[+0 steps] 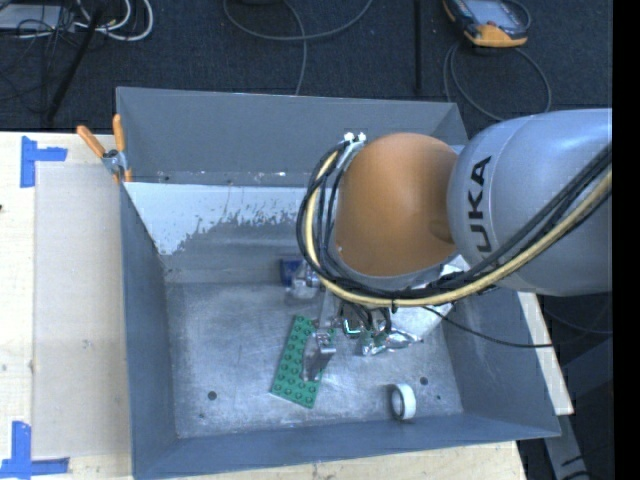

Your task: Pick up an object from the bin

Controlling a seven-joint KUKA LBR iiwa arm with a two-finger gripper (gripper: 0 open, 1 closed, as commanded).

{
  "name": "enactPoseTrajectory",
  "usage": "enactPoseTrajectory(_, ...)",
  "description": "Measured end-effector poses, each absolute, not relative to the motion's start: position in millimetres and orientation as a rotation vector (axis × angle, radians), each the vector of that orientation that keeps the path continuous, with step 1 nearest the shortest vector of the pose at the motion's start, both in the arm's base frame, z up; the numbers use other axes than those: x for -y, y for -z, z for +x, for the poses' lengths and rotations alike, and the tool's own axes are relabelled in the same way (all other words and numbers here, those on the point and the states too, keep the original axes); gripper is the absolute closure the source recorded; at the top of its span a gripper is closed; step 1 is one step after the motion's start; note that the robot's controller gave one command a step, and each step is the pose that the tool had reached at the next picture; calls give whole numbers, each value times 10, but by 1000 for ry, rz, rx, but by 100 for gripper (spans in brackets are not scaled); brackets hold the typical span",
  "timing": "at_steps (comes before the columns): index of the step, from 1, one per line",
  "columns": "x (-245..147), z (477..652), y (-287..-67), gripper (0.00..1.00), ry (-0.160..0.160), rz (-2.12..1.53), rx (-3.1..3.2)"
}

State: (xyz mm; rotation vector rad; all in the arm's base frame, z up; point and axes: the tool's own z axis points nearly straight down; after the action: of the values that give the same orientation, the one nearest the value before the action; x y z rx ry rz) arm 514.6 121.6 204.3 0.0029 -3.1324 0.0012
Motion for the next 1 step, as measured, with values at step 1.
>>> enactPoseTrajectory(1,-827,5371,-764,0,4,369,3114)
